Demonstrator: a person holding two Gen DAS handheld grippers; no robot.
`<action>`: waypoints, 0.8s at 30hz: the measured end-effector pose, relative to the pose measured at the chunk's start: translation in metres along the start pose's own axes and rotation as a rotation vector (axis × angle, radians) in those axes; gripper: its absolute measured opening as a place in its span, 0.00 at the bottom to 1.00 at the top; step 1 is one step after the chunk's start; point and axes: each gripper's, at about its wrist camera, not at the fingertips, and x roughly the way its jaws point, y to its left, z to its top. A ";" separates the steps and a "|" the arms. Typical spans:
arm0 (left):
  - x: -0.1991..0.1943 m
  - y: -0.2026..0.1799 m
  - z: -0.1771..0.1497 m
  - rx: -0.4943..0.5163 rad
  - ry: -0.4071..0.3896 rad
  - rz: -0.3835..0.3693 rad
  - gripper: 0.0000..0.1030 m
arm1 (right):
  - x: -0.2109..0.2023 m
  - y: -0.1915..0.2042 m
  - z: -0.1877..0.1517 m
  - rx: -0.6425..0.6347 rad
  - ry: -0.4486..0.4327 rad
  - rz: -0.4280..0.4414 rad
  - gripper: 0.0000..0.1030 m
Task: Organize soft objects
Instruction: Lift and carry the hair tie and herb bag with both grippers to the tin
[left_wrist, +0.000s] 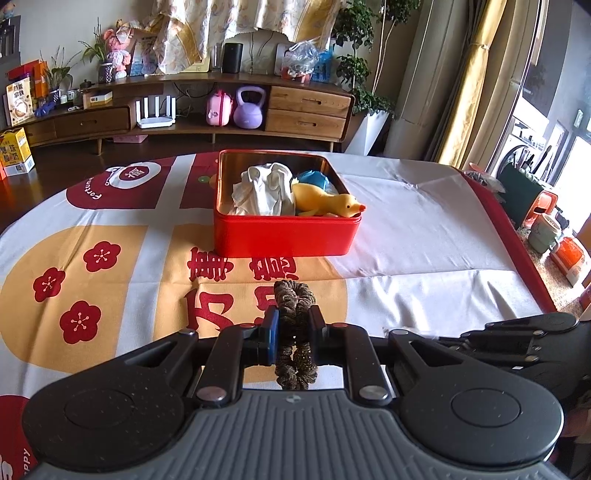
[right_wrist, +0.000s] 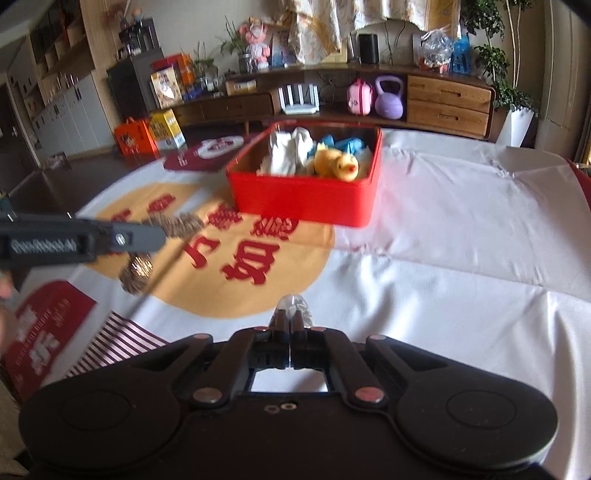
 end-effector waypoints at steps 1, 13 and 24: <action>-0.002 -0.001 0.000 -0.001 -0.004 -0.002 0.16 | -0.005 0.001 0.003 0.006 -0.011 0.004 0.00; -0.026 -0.009 0.028 0.008 -0.060 -0.035 0.16 | -0.057 0.004 0.059 0.016 -0.132 0.037 0.00; -0.008 -0.007 0.077 0.043 -0.103 -0.030 0.16 | -0.036 -0.014 0.123 0.019 -0.180 0.005 0.00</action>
